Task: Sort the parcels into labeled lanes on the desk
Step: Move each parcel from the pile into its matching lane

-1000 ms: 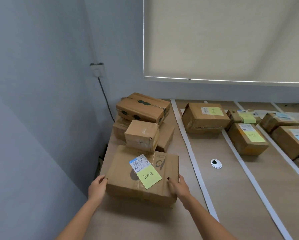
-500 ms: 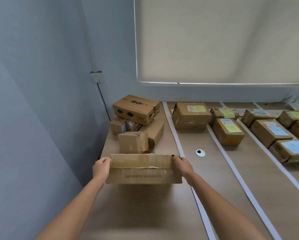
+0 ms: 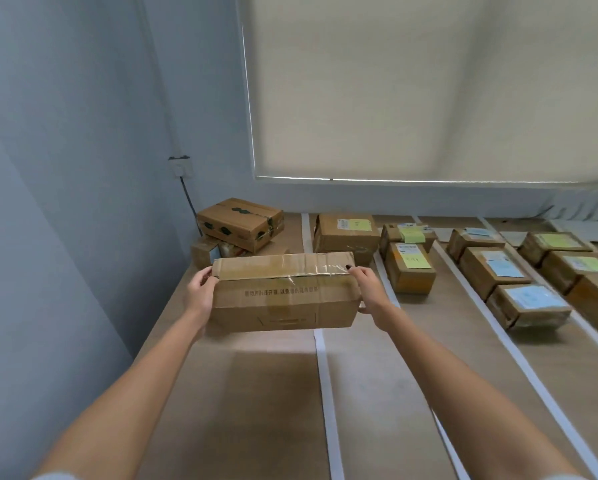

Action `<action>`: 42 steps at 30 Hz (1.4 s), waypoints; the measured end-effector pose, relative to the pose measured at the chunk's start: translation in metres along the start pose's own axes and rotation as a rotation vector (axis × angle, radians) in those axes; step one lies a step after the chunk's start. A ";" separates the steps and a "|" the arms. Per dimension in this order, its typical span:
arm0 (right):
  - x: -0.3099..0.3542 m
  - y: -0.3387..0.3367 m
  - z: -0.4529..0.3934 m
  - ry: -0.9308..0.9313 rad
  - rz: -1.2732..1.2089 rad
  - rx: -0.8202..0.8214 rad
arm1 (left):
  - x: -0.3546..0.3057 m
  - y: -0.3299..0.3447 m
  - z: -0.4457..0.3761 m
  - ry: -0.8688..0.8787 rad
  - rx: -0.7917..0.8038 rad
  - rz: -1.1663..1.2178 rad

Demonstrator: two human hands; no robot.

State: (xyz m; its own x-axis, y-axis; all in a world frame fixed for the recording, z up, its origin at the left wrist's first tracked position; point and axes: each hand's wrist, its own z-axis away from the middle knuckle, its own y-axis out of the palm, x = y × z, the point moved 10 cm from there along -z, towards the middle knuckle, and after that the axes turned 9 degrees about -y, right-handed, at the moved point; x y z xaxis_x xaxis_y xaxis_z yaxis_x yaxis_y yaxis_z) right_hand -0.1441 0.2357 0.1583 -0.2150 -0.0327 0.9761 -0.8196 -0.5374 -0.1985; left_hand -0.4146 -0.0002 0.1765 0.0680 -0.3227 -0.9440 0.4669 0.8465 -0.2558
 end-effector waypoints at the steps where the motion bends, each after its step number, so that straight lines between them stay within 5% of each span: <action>1: 0.002 -0.015 0.000 -0.015 -0.003 0.001 | -0.006 0.011 0.008 0.008 0.002 0.021; 9: 0.005 -0.097 0.006 -0.097 0.006 0.017 | -0.031 0.073 0.054 0.016 -0.011 0.054; 17: 0.003 -0.152 0.001 -0.113 -0.126 -0.140 | -0.030 0.102 0.068 -0.048 -0.034 0.040; 23: -0.001 -0.165 0.005 -0.143 -0.108 -0.138 | -0.040 0.149 0.070 -0.010 0.229 0.034; 27: -0.001 -0.187 0.006 -0.155 -0.098 -0.161 | -0.019 0.166 0.073 -0.199 0.409 0.129; 32: -0.017 -0.216 0.015 -0.079 -0.515 -0.324 | 0.001 0.154 0.068 -0.293 0.312 0.424; 42: 0.003 -0.204 0.009 -0.136 -0.414 -0.323 | -0.023 0.147 0.058 -0.155 0.221 0.515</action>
State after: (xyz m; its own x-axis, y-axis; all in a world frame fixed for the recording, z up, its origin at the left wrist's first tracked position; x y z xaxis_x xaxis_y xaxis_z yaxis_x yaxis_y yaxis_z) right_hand 0.0277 0.3379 0.2021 0.2140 0.0063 0.9768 -0.9473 -0.2429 0.2091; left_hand -0.2960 0.1068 0.1728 0.4552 0.0348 -0.8897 0.5118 0.8074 0.2935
